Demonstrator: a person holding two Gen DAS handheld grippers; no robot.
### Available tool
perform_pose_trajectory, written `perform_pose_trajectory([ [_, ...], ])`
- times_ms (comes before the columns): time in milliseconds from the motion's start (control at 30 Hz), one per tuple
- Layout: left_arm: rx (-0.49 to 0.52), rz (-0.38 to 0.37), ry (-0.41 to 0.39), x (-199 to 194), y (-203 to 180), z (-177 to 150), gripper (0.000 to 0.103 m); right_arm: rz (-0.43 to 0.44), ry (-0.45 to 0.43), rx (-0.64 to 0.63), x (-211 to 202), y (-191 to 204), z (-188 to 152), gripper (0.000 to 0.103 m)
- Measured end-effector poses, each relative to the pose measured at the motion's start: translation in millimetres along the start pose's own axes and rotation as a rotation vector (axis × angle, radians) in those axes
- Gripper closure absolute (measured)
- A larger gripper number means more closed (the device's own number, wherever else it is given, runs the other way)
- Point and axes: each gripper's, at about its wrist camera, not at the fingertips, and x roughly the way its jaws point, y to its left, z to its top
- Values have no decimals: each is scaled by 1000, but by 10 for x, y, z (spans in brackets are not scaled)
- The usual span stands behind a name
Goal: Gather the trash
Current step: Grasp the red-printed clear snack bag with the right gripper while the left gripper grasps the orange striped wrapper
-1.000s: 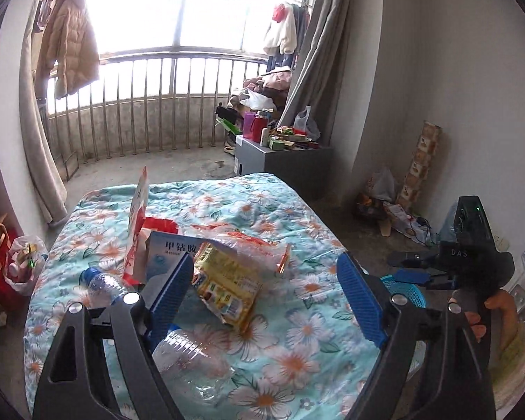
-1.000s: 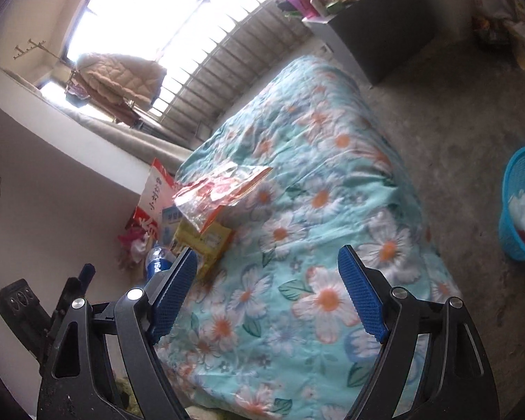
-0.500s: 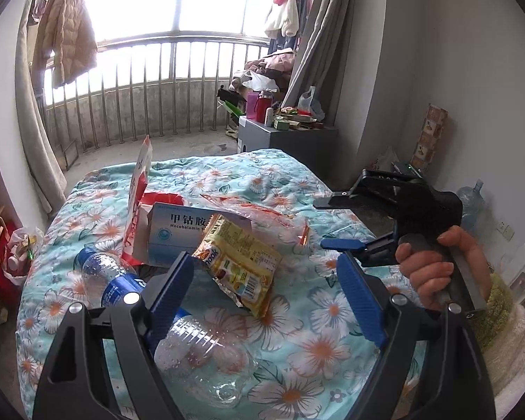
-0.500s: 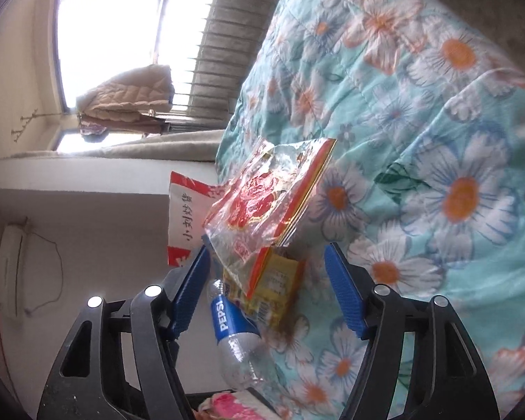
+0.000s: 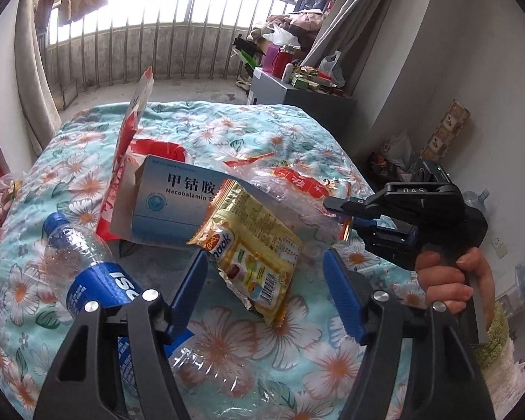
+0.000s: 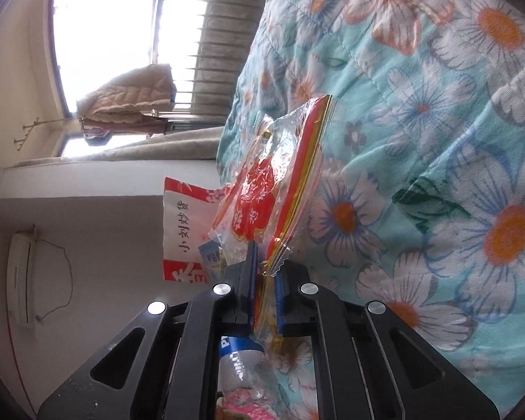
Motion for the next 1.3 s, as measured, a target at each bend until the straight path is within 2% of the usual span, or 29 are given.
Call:
perform_pose_trajectory([
  [167, -1, 29, 58, 77, 13, -49, 36, -47, -41, -50, -151, -17, -15, 98],
  [300, -41, 5, 113, 165, 43, -38, 36, -77, -57, -76, -159, -44, -51, 98],
  [667, -75, 15, 127, 377, 34, 96, 38, -127, -59, -100, -104, -148, -115, 98],
  [833, -133, -66, 94, 369, 46, 90, 51, -129, -60, -84, -155, -242, -102, 98],
  [1133, -131, -81, 44, 364, -12, 103, 83, -126, -54, -69, -168, -322, -126, 98],
  [1200, -134, -81, 41, 372, -17, 118, 93, -125, -54, -69, -181, -321, -125, 98],
  [1300, -132, -88, 31, 371, -24, 128, 100, -119, -55, -69, -202, -306, -127, 98],
])
